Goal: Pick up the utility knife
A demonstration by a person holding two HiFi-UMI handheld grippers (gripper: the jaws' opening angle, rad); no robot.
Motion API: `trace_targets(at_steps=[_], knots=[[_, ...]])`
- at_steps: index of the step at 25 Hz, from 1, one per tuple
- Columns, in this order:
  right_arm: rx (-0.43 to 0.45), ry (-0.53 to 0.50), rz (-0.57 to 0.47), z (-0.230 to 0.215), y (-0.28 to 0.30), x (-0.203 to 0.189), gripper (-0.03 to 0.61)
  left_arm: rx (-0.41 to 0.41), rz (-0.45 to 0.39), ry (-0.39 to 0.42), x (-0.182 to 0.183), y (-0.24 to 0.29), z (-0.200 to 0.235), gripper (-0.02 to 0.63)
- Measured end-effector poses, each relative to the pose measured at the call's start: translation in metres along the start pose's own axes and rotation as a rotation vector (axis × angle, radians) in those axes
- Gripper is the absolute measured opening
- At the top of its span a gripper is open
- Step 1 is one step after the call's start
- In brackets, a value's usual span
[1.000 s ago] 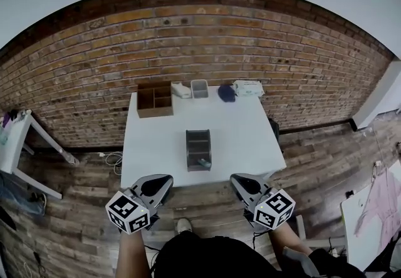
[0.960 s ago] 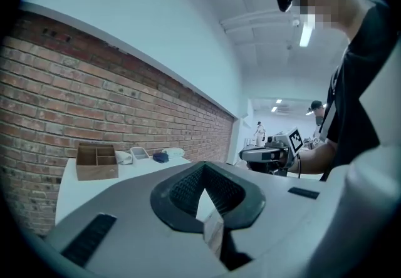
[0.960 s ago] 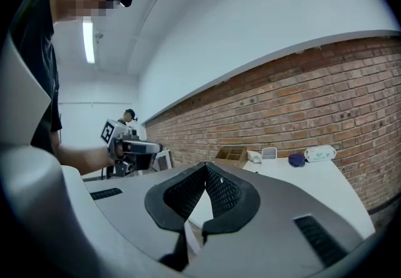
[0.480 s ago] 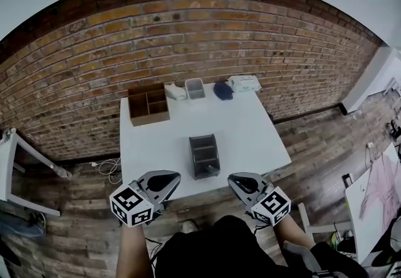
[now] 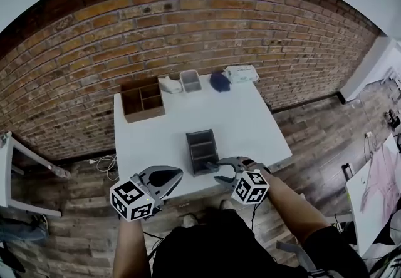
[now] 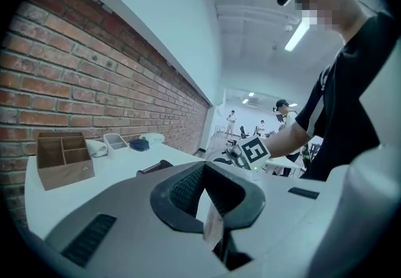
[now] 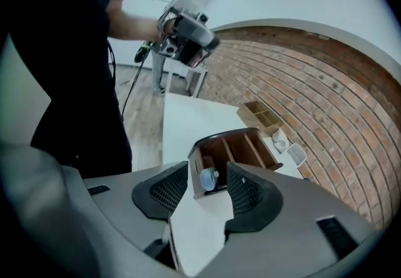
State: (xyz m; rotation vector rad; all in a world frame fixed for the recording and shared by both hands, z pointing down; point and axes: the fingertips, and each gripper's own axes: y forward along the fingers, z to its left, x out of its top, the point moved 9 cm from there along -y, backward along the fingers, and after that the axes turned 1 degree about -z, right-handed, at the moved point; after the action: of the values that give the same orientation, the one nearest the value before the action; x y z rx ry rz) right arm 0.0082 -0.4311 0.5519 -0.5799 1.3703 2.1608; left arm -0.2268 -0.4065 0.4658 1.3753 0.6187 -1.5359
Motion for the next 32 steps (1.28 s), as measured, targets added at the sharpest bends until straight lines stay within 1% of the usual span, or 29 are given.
trace_targets(at_steps=[2, 3, 6, 8, 9, 10, 13, 18, 20, 24, 29, 32], knots=[[0.016, -0.068, 0.06, 0.002, 0.014, -0.005, 0.174, -0.002, 0.025, 0.004, -0.004, 0.002, 0.0, -0.005], [0.014, -0.086, 0.082, 0.002, 0.02, -0.006, 0.173, -0.001, 0.029, 0.003, -0.004, 0.002, 0.001, -0.005], [-0.014, -0.1, 0.118, -0.002, 0.032, -0.011, 0.173, 0.004, 0.028, -0.001, -0.004, -0.001, 0.004, -0.005], [-0.034, -0.1, 0.124, -0.005, 0.034, -0.012, 0.153, 0.006, 0.027, -0.005, -0.005, -0.002, 0.006, -0.005], [-0.042, -0.095, 0.124, -0.006, 0.035, -0.011, 0.129, 0.008, 0.026, -0.007, -0.006, -0.004, 0.007, -0.005], [-0.046, -0.087, 0.125, -0.007, 0.035, -0.011, 0.084, 0.011, 0.025, -0.008, -0.006, -0.004, 0.009, -0.005], [-0.04, -0.047, 0.126, -0.009, 0.036, -0.009, 0.084, 0.019, 0.019, -0.012, -0.005, -0.005, 0.013, -0.005], [-0.02, 0.049, 0.132, -0.009, 0.033, -0.007, 0.071, 0.005, 0.013, -0.005, -0.002, 0.0, 0.018, -0.005], [-0.016, 0.103, 0.117, -0.011, 0.026, -0.004, 0.069, 0.001, 0.014, -0.002, -0.001, 0.002, 0.019, -0.005], [-0.025, 0.279, 0.03, -0.023, -0.001, 0.006, 0.069, 0.005, 0.004, 0.0, 0.001, 0.005, 0.022, -0.005], [-0.114, 0.534, -0.08, -0.041, -0.035, 0.015, 0.069, 0.007, -0.015, 0.005, 0.003, 0.007, 0.024, -0.005], [-0.185, 0.676, -0.202, -0.045, -0.052, 0.024, 0.069, 0.012, -0.029, 0.011, 0.001, 0.008, 0.022, -0.005]])
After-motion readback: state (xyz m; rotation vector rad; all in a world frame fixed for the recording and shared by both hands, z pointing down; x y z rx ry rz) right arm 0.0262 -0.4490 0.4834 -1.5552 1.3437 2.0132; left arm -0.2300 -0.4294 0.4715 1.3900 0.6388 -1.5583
